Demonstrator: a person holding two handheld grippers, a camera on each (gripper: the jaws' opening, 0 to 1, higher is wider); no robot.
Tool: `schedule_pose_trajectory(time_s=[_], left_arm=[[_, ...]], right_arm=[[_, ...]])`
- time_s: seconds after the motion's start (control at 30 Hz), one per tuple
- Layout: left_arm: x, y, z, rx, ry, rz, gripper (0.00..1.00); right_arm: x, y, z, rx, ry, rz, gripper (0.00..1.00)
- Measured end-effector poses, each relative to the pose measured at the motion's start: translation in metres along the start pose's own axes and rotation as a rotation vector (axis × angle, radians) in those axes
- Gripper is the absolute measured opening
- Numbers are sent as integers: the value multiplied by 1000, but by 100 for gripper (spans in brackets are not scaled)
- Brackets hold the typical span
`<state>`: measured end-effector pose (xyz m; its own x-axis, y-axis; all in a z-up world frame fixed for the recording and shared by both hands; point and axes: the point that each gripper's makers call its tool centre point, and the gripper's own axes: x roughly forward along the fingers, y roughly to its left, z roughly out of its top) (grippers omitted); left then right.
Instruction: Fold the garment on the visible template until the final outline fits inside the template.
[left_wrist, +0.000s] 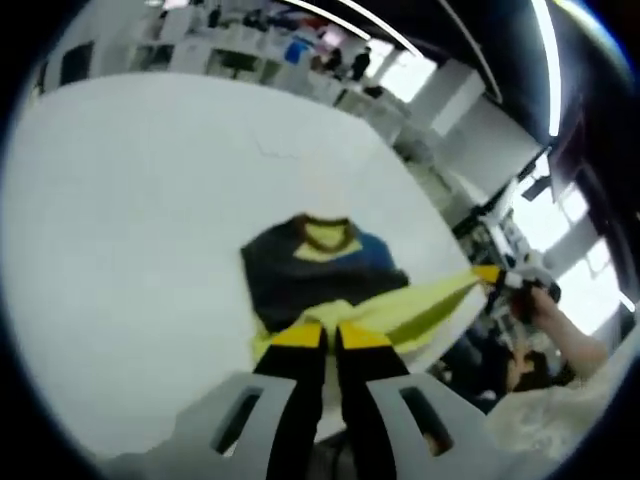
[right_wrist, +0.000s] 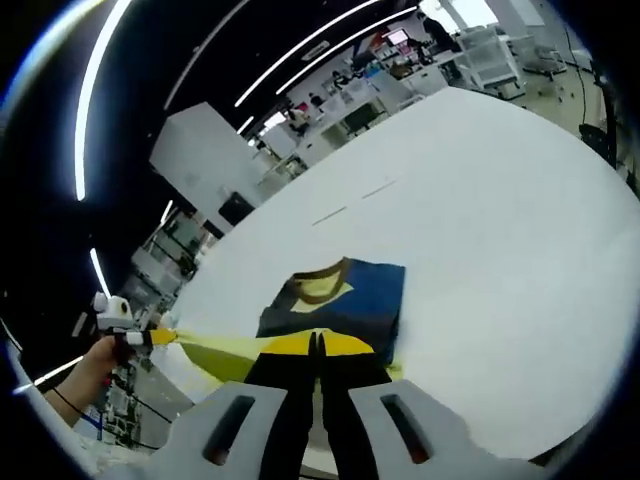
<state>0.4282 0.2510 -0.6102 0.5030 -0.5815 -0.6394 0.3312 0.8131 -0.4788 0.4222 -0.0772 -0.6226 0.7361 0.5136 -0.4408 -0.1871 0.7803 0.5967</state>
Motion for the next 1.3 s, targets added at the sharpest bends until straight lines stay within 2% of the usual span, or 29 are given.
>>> schedule_pose_trajectory(time_s=[0.17,0.27,0.47,1.03,1.3], left_arm=[[7,1,12,18,1,-9,1],[13,3,21,37,4,-5,1],[25,12,33,34,8,-6,1],[50,28,55,37,26,3,1],[68,36,62,45,51,7,1]], right_arm=[[8,0,14,-15,-7,7,1],[15,2,22,7,-19,18,2],[29,3,29,10,-16,26,2],[61,-9,49,0,4,35,2],[75,-25,52,-10,27,32,2]])
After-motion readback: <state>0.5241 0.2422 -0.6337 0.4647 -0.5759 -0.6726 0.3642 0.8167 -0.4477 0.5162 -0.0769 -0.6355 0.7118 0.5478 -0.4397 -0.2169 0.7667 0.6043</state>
